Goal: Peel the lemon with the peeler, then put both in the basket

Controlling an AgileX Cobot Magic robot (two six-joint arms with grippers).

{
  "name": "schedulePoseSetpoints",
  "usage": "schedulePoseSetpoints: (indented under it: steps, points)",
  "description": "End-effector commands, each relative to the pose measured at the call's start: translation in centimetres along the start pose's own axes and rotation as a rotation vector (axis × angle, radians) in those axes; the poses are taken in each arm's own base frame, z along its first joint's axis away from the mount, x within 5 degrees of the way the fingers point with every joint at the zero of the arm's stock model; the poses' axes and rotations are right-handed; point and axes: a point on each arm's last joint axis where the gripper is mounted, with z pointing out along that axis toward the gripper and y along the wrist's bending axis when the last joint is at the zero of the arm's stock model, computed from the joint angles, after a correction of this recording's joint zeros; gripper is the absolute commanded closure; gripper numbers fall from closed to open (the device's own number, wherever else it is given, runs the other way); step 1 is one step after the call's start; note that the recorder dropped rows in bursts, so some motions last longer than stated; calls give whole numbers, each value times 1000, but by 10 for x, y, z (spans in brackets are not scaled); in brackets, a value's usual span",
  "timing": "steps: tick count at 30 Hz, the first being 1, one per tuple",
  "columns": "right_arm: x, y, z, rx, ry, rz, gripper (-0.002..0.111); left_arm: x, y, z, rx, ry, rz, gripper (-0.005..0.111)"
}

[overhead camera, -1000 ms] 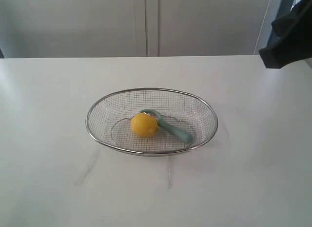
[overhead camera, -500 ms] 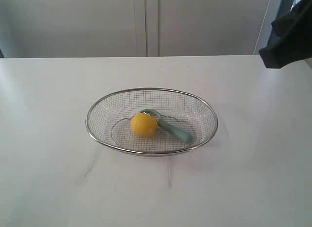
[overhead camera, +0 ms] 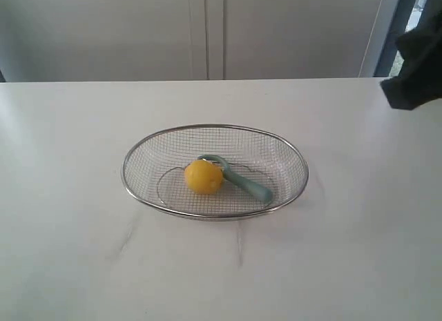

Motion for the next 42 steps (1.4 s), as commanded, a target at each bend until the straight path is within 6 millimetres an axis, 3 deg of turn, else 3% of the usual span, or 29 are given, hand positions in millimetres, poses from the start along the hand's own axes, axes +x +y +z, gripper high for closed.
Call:
schedulePoseSetpoints:
  steps: [1, 3, 9, 16, 20, 25, 32, 35, 42]
  points:
    - [23, -11, -21, 41, -58, 159, 108, 0, -1, 0, 8, -6, -2, 107]
    - [40, -20, -34, 96, -194, 386, 108, 0, -1, 0, 8, -6, -2, 107]
    - [82, -21, -49, 227, -492, 617, 108, 0, -1, 0, 8, -6, -2, 107]
    - [158, 3, -45, 380, -517, 720, 108, 0, -1, 0, 8, -6, -2, 107]
    - [185, 15, -33, 393, -476, 739, 108, 0, -1, 0, 8, -6, -2, 107]
    - [204, 23, -19, 356, -458, 841, 108, 0, -1, 0, 8, -6, -2, 107]
    - [227, 35, -11, 360, -467, 833, 108, 0, -1, 0, 8, -6, -2, 107]
    - [230, 37, -13, 361, -493, 827, 108, 0, -1, 0, 8, -6, -2, 107]
    - [240, 41, -12, 393, -369, 732, 108, 0, -1, 0, 8, -6, -2, 107]
